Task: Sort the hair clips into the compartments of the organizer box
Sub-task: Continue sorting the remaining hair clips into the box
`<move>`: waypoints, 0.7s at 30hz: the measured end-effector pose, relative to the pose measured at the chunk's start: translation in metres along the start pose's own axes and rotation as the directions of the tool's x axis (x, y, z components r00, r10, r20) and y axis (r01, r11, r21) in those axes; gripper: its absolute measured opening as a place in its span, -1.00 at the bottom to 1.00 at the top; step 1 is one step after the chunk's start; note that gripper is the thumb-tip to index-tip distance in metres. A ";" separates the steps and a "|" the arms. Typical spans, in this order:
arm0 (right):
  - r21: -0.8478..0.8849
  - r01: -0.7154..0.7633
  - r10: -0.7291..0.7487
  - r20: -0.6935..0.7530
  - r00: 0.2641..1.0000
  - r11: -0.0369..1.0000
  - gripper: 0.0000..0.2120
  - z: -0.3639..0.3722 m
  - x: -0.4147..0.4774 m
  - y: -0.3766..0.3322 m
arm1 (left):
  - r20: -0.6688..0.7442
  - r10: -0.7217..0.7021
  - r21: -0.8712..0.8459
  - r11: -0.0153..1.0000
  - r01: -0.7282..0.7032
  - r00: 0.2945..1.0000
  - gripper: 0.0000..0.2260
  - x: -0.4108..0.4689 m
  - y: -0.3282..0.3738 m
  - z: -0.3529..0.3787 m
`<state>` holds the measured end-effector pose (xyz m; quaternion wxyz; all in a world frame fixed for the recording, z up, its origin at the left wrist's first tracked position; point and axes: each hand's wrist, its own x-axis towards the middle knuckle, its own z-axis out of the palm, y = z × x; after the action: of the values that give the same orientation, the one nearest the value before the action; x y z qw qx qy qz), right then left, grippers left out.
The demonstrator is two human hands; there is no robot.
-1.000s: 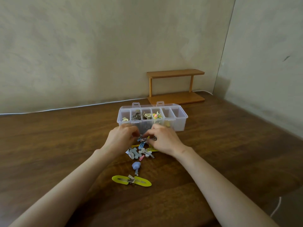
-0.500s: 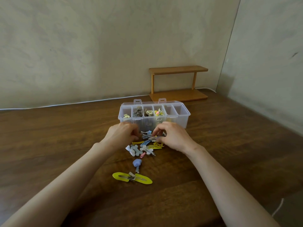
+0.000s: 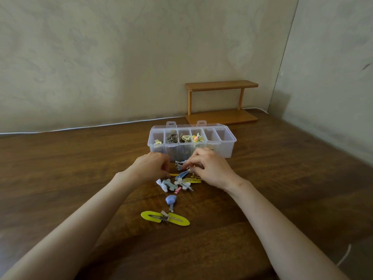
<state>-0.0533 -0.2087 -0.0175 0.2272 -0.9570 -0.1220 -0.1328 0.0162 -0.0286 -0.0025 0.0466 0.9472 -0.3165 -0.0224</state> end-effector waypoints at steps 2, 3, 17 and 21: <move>-0.049 0.021 -0.019 0.035 0.999 0.999 -0.82 0.005 0.002 -0.003 | -0.012 0.002 -0.003 1.000 -0.002 1.000 -0.87 0.000 0.000 0.001; -0.063 0.013 -0.011 0.037 0.999 0.998 -0.82 0.006 0.002 -0.004 | -0.016 0.006 -0.006 1.000 -0.006 1.000 -0.87 0.000 0.000 0.001; 0.315 -0.100 0.171 -0.205 0.964 0.944 -0.96 -0.015 -0.001 0.010 | -0.191 0.045 -0.093 0.994 -0.064 0.981 -0.88 -0.001 0.010 0.002; 0.320 -0.090 0.255 -0.519 0.816 0.943 -0.93 -0.025 0.001 0.021 | -0.313 0.206 -0.099 0.964 -0.247 0.927 -0.87 -0.003 0.020 0.011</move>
<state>-0.0515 -0.2388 -0.0042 0.3974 -0.8422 0.0195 -0.3640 0.0010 -0.0435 -0.0109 0.1609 0.8912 -0.4107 0.1056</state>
